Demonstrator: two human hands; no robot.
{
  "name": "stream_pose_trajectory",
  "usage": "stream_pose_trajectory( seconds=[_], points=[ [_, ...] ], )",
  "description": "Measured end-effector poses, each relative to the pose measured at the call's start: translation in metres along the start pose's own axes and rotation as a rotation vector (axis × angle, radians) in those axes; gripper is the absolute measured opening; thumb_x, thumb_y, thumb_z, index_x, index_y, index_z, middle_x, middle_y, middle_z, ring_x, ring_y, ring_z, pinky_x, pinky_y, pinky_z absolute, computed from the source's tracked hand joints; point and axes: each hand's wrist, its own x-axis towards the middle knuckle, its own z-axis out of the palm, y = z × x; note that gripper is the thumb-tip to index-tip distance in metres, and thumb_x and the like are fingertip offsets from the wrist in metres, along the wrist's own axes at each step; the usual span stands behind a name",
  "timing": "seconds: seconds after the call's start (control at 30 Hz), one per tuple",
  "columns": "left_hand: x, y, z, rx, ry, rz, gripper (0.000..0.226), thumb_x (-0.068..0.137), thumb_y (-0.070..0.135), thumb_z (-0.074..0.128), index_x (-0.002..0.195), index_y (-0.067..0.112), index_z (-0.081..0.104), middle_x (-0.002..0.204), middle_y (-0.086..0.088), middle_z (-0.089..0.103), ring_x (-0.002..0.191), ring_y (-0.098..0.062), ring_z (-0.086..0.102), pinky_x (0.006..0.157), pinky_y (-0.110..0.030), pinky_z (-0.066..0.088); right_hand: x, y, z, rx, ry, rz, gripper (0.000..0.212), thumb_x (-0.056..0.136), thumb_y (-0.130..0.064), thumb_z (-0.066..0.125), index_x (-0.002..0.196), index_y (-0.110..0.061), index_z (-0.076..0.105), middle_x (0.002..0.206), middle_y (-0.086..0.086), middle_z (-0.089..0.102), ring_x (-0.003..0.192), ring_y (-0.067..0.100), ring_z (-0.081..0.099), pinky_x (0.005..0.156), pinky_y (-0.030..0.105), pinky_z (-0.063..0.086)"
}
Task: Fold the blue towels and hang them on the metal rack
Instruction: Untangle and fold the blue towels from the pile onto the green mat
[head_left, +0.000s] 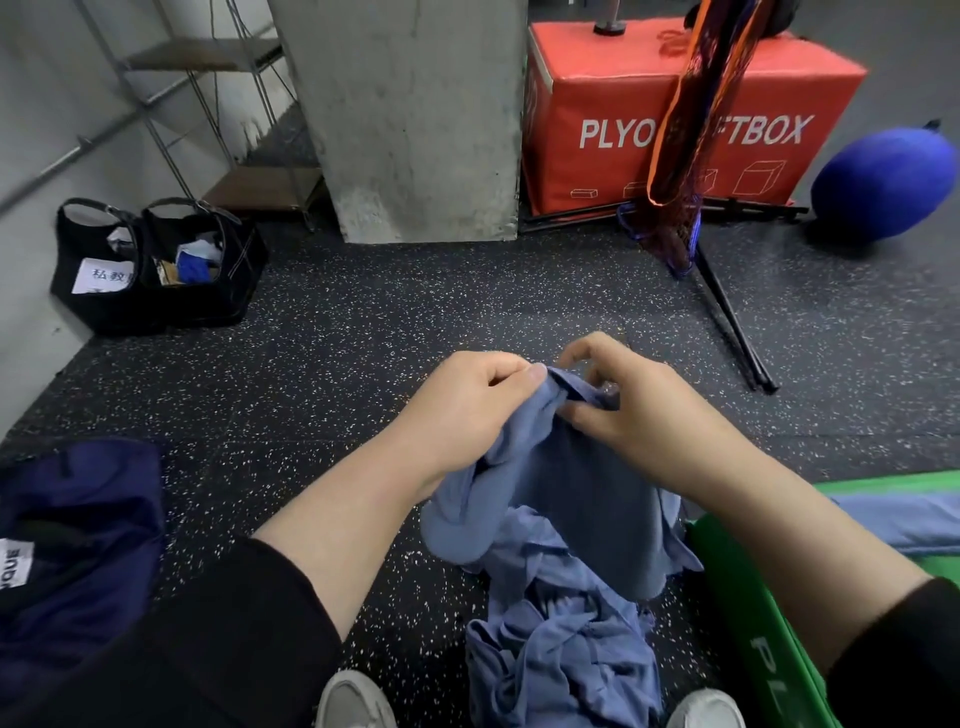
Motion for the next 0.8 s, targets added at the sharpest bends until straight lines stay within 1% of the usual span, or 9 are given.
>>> stream_pose_trajectory(
  seconds=[0.1,0.2,0.23,0.33,0.4,0.53,0.63,0.7,0.8],
  points=[
    [0.001,0.003,0.002,-0.017,0.026,0.019,0.036,0.103,0.031,0.058,0.087,0.000,0.066,0.081,-0.024,0.065,0.069,-0.015,0.051,0.069,-0.043,0.046,0.003,0.001,0.002,-0.015,0.037,-0.009,0.004,0.095,-0.027,0.063,0.091,-0.027,0.062,0.072,-0.007,0.063,0.066,0.011,0.057,0.068,0.032,0.048],
    [0.001,-0.001,-0.001,0.047,-0.011,-0.026,0.012,0.098,0.023,0.065,0.091,0.015,0.071,0.086,-0.005,0.076,0.079,-0.024,0.069,0.080,-0.044,0.054,0.005,0.003,-0.003,0.010,0.089,0.060,0.015,0.099,-0.020,0.056,0.089,-0.022,0.066,0.070,-0.006,0.065,0.059,0.007,0.054,0.055,0.019,0.043],
    [0.001,-0.004,-0.003,0.130,-0.016,-0.046,0.009,0.096,0.021,0.064,0.091,0.021,0.071,0.087,-0.002,0.076,0.083,-0.025,0.069,0.079,-0.042,0.054,0.005,0.004,-0.004,0.049,0.095,0.091,0.017,0.099,-0.020,0.053,0.088,-0.021,0.067,0.070,-0.003,0.066,0.056,0.010,0.055,0.052,0.019,0.044],
    [0.002,-0.014,-0.009,0.372,0.003,-0.163,0.015,0.093,0.017,0.055,0.091,0.028,0.066,0.081,0.004,0.070,0.073,-0.021,0.061,0.062,-0.035,0.043,0.005,0.007,-0.007,0.119,0.138,0.179,0.024,0.099,-0.028,0.052,0.085,-0.014,0.066,0.072,0.011,0.066,0.059,0.019,0.055,0.053,0.036,0.050],
    [0.003,-0.021,-0.015,0.446,0.050,-0.244,0.019,0.093,0.015,0.052,0.090,0.028,0.066,0.080,0.006,0.069,0.070,-0.020,0.059,0.056,-0.031,0.037,0.007,0.011,-0.009,0.166,0.189,0.217,0.026,0.096,-0.030,0.055,0.082,-0.011,0.066,0.066,0.008,0.061,0.061,0.019,0.053,0.056,0.035,0.046],
    [0.002,-0.022,-0.021,0.212,0.126,-0.213,0.025,0.098,0.011,0.053,0.092,0.025,0.073,0.085,0.007,0.076,0.087,-0.016,0.070,0.073,-0.031,0.051,0.007,0.015,-0.014,0.214,0.129,0.204,0.012,0.087,-0.033,0.073,0.087,-0.021,0.069,0.074,-0.004,0.071,0.067,0.012,0.061,0.062,0.031,0.047],
    [-0.003,-0.009,-0.014,0.016,0.020,-0.129,0.025,0.103,0.008,0.053,0.098,0.020,0.074,0.093,0.009,0.077,0.092,-0.002,0.068,0.085,-0.021,0.049,0.003,0.010,-0.011,0.186,-0.030,0.149,0.033,0.081,-0.039,0.081,0.111,-0.034,0.067,0.089,-0.009,0.074,0.078,0.004,0.067,0.071,0.029,0.052],
    [-0.005,-0.001,-0.007,-0.023,-0.058,-0.094,0.025,0.104,0.009,0.052,0.100,0.020,0.074,0.098,0.009,0.078,0.098,-0.002,0.068,0.093,-0.023,0.048,0.003,0.006,-0.007,0.130,-0.097,0.096,0.048,0.082,-0.045,0.079,0.127,-0.041,0.062,0.097,-0.014,0.074,0.090,-0.002,0.068,0.083,0.023,0.052],
    [-0.005,0.004,-0.001,-0.071,-0.085,-0.072,0.024,0.104,0.010,0.052,0.102,0.020,0.074,0.100,0.004,0.078,0.105,-0.010,0.069,0.099,-0.030,0.049,0.003,0.004,0.000,0.107,-0.130,0.049,0.029,0.088,-0.044,0.073,0.116,-0.040,0.067,0.090,-0.010,0.075,0.087,0.004,0.069,0.085,0.029,0.052]
  ],
)
